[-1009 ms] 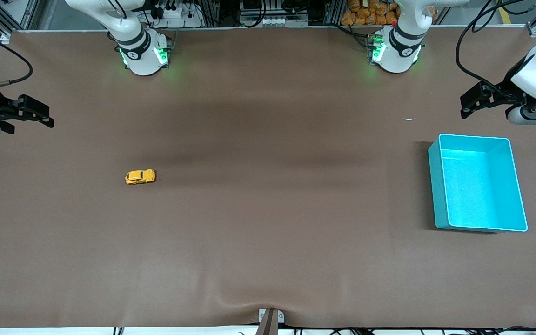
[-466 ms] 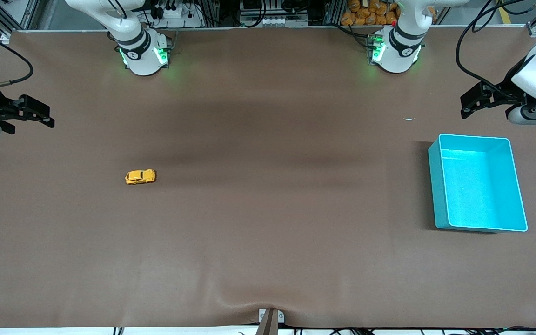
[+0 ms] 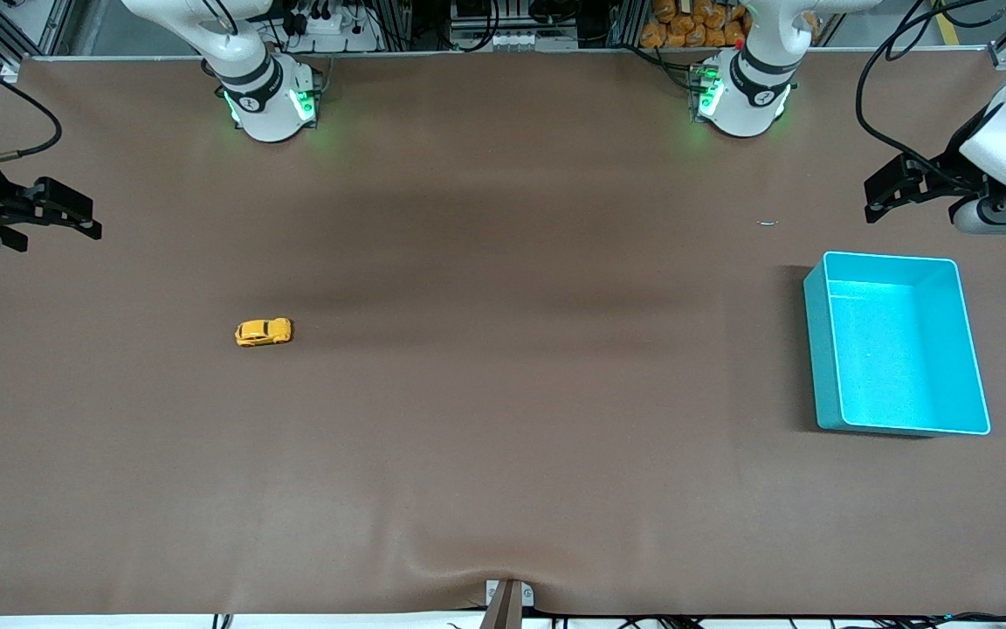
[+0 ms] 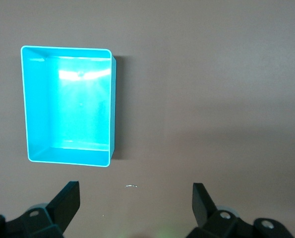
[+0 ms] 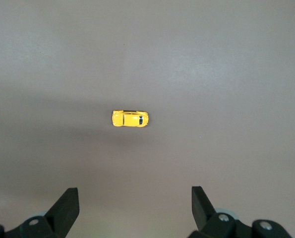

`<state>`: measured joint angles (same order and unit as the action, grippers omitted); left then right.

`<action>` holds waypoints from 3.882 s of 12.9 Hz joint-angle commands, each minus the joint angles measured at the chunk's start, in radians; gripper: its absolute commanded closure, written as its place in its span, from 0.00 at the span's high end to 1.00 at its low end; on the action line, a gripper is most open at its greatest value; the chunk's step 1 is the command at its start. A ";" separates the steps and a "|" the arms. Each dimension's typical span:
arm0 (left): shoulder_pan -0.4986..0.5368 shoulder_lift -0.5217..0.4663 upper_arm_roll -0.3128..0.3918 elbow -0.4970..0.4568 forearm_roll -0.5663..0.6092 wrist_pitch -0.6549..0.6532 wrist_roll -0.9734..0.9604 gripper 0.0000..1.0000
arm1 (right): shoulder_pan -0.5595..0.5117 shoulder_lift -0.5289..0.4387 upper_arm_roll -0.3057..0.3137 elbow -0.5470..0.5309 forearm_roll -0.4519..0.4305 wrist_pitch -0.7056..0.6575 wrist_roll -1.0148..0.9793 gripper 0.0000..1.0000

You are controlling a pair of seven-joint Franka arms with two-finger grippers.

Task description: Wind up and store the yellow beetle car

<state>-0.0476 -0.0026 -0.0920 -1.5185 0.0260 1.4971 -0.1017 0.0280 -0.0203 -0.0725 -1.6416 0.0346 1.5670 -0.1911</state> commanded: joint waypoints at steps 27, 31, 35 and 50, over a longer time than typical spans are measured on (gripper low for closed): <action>0.008 0.019 -0.008 0.012 -0.011 0.002 -0.003 1.00 | -0.013 -0.026 0.011 -0.026 0.001 0.007 -0.008 1.00; 0.020 0.016 0.003 0.012 -0.005 -0.001 -0.004 1.00 | -0.013 -0.024 0.011 -0.026 0.001 0.008 -0.008 1.00; 0.026 0.012 0.005 0.011 -0.001 -0.006 -0.004 1.00 | -0.013 -0.024 0.011 -0.029 0.001 0.007 -0.008 1.00; 0.031 0.019 0.005 0.008 -0.001 -0.006 -0.004 1.00 | -0.014 -0.023 0.011 -0.030 0.001 0.008 -0.008 1.00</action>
<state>-0.0244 0.0151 -0.0884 -1.5186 0.0260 1.4961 -0.1028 0.0280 -0.0203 -0.0723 -1.6484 0.0346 1.5666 -0.1911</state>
